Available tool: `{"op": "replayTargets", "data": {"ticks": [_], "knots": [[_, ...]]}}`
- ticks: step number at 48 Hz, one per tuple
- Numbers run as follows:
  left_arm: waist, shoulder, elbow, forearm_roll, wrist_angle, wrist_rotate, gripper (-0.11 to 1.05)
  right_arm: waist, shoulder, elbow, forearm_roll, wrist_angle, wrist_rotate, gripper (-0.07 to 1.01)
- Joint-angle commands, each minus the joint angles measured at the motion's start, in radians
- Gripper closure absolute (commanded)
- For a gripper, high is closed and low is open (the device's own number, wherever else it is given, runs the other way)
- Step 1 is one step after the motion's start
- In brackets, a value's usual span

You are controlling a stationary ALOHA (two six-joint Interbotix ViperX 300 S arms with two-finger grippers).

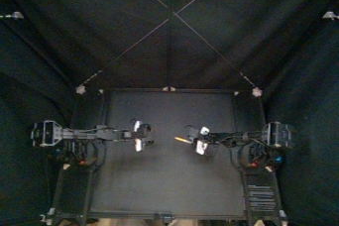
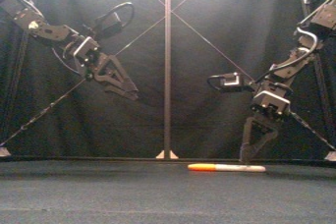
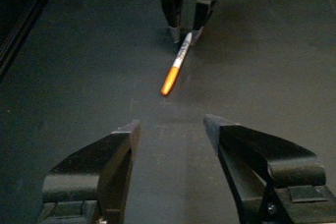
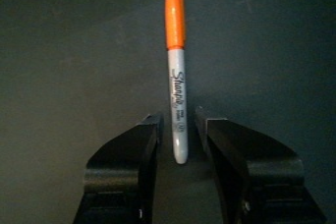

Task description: Uncap the pen

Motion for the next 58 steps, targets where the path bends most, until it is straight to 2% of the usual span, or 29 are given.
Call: {"op": "replayTargets", "data": {"ticks": [1, 10, 19, 25, 29, 35, 49, 58], "knots": [[0.003, -0.005, -0.021, 0.0, -0.005, -0.0015, 0.05, -0.015, 0.003, -0.025, 0.0, 0.0, 0.0, 0.22], [0.003, -0.005, -0.025, 0.0, -0.003, -0.0015, 0.05, -0.009, 0.015, -0.029, 0.0, 0.044, 0.0, 0.25], [-0.002, -0.005, -0.021, -0.006, -0.002, -0.0061, 0.05, -0.003, 0.003, -0.031, -0.002, 0.06, -0.002, 0.42], [-0.005, -0.005, -0.028, -0.015, 0.031, -0.0046, 0.05, 0.006, -0.026, -0.061, -0.028, 0.064, -0.006, 0.51], [-0.005, -0.005, -0.035, -0.017, 0.061, -0.0061, 0.05, 0.02, -0.041, -0.095, -0.063, 0.071, -0.002, 0.52], [-0.017, -0.005, -0.051, -0.031, 0.098, -0.0061, 0.05, 0.038, -0.051, -0.167, -0.106, 0.1, -0.002, 0.52], [-0.021, 0.0, -0.058, -0.109, 0.109, -0.0061, 0.05, 0.084, -0.026, -0.31, -0.173, 0.169, -0.002, 0.52], [-0.021, 0.023, -0.069, -0.127, 0.109, -0.0046, 0.06, 0.101, -0.005, -0.351, -0.19, 0.169, -0.005, 0.52]]}}
